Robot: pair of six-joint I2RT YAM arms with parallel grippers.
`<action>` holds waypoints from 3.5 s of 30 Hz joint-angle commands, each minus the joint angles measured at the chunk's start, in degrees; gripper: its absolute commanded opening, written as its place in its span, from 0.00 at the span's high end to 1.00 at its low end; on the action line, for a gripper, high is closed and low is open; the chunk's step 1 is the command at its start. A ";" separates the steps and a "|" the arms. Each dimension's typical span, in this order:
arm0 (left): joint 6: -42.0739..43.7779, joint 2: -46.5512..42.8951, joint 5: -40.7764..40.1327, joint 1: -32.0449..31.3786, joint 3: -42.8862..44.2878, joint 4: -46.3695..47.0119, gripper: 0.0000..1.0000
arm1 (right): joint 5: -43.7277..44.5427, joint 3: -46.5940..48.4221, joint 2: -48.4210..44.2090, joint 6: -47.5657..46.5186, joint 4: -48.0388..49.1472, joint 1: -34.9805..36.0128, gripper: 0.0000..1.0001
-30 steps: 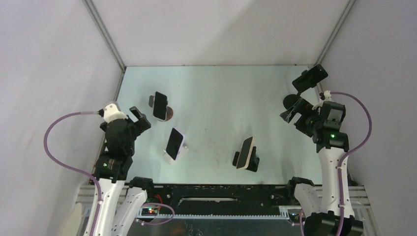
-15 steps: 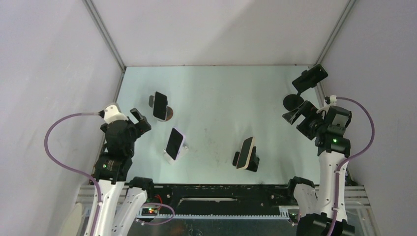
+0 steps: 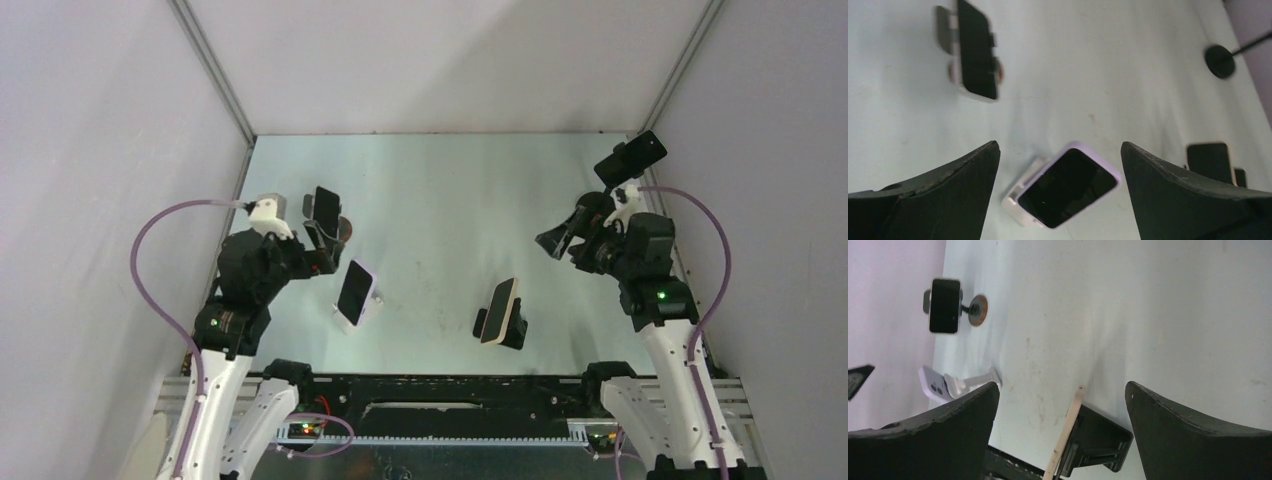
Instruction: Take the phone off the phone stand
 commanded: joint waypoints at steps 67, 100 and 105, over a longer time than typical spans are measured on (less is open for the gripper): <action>25.63 7.04 12.27 -14.36 -10.83 15.14 0.02 | 7.99 0.84 3.68 -9.88 4.09 22.35 0.00; 24.76 11.89 10.49 -13.74 -10.49 10.02 0.02 | 8.48 0.90 5.03 -11.40 2.93 22.22 0.00; 24.76 12.82 12.33 -13.76 -10.31 10.01 0.04 | 8.58 0.85 5.22 -11.63 2.76 22.25 0.00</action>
